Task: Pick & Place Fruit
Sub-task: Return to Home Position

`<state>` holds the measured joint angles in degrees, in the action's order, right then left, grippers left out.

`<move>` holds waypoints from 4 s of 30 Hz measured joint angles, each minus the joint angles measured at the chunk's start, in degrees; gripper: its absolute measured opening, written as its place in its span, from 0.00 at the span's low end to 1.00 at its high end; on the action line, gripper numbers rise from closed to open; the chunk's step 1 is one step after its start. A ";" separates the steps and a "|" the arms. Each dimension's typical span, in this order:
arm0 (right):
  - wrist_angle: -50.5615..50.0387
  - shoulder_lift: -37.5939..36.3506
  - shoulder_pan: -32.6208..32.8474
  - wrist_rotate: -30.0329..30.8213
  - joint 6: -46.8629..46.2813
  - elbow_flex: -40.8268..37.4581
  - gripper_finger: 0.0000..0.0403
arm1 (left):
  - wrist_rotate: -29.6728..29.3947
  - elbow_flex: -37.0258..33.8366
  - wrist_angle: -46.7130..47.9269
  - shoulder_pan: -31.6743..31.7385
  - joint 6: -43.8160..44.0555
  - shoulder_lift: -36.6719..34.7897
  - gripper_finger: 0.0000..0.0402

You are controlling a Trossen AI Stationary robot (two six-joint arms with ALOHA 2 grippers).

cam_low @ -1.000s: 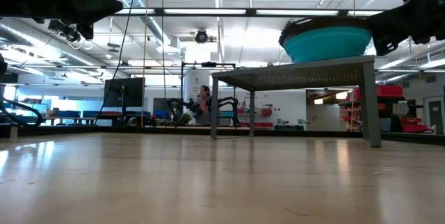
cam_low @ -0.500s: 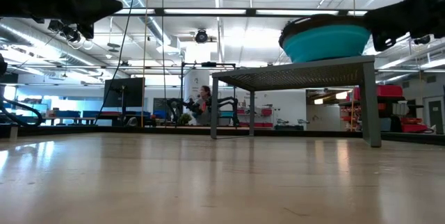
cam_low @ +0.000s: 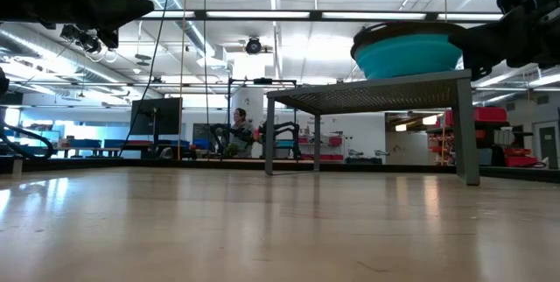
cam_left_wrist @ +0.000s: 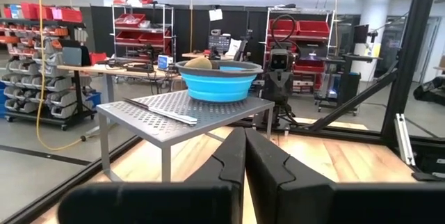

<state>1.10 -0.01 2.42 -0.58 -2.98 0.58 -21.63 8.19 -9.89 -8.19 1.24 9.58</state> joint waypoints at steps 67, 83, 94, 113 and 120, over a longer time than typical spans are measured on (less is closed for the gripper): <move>-0.76 0.09 -0.09 0.96 -0.44 0.09 0.00 | 10.30 -7.74 -7.10 10.97 -3.63 -1.40 0.05; -0.75 0.09 -0.09 0.95 -0.44 0.09 0.00 | 10.30 -7.78 -7.12 10.97 -4.09 -1.40 0.06; -0.75 0.09 -0.07 0.94 -0.45 0.09 0.00 | 10.30 -7.78 -7.10 10.97 -4.07 -1.40 0.06; -0.74 0.09 -0.09 0.94 -0.44 0.09 0.00 | 10.30 -7.82 -7.11 10.97 -4.04 -1.40 0.06; -0.74 0.09 -0.09 0.94 -0.45 0.09 0.00 | 10.30 -7.82 -7.12 10.97 -4.02 -1.40 0.06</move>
<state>0.36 0.08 2.33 0.36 -3.44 0.67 -11.33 0.36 -17.01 2.79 -2.79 8.19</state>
